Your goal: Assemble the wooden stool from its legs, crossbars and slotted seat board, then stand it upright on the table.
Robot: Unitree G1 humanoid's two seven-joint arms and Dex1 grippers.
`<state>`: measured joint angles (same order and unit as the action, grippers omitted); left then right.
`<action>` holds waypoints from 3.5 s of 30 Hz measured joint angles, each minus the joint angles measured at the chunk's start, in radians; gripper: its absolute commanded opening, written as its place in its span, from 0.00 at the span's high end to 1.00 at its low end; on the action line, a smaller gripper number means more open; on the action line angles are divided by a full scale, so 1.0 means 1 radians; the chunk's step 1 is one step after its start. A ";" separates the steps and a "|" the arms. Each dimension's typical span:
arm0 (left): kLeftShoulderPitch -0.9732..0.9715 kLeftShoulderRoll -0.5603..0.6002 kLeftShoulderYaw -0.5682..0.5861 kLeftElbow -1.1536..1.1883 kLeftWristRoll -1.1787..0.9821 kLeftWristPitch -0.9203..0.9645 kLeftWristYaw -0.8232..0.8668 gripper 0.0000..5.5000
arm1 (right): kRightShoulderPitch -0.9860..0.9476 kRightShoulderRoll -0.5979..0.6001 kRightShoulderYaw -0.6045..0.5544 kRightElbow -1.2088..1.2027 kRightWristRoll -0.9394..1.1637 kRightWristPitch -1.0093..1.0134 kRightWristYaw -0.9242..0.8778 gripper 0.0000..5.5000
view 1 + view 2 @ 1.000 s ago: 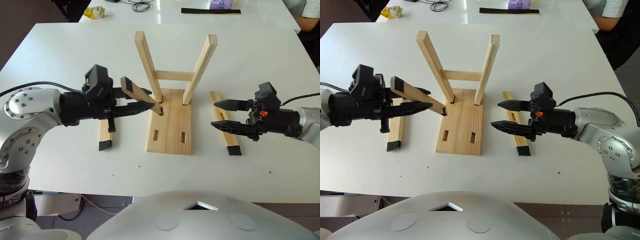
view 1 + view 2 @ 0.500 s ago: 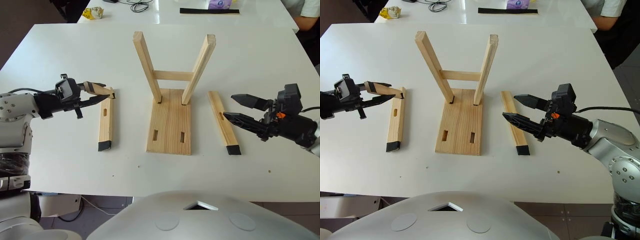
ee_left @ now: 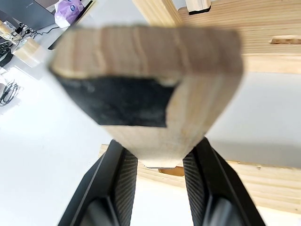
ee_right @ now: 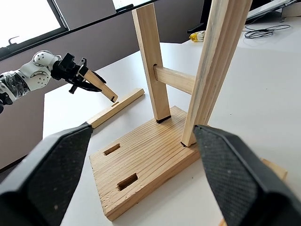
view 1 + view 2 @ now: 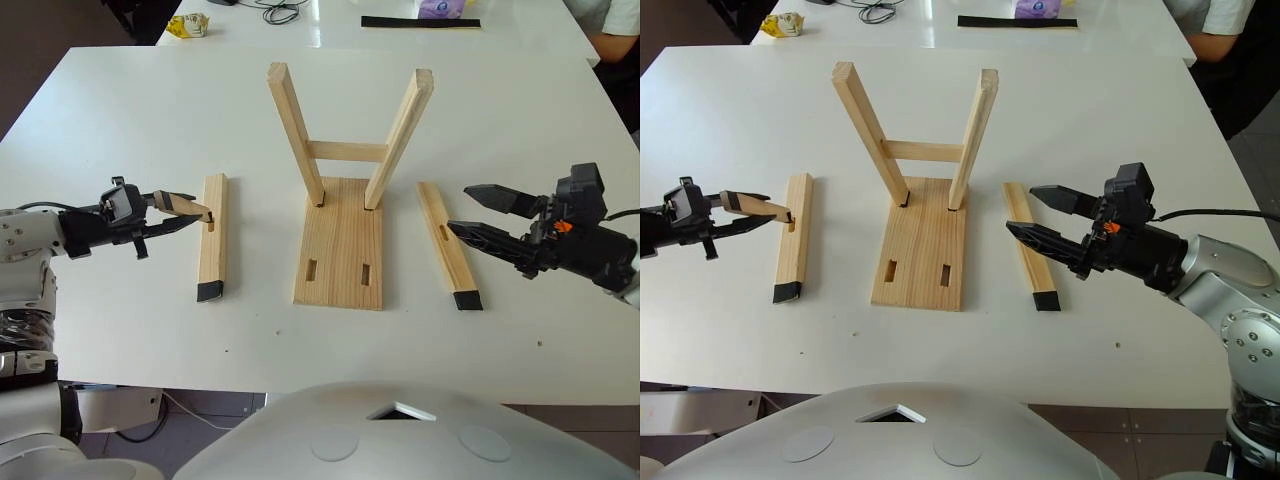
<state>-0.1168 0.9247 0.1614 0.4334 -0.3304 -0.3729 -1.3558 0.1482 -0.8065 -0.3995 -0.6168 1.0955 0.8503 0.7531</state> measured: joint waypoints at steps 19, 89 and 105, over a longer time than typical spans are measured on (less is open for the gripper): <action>0.007 -0.008 -0.020 0.042 -0.011 -0.006 -0.029 0.76 | -0.041 -0.018 0.024 0.013 -0.004 0.000 -0.001 0.28; 0.075 -0.134 -0.193 -0.215 0.004 0.406 0.027 0.27 | -0.093 -0.030 0.194 0.008 -0.101 -0.007 0.031 0.28; 0.280 -0.055 0.057 -0.457 -0.160 0.477 -0.007 0.27 | -0.035 -0.028 0.145 -0.016 -0.115 -0.027 0.033 0.28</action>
<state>0.1634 0.8696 0.2187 -0.0232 -0.4903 0.1038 -1.3626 0.1132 -0.8348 -0.2550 -0.6328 0.9805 0.8237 0.7859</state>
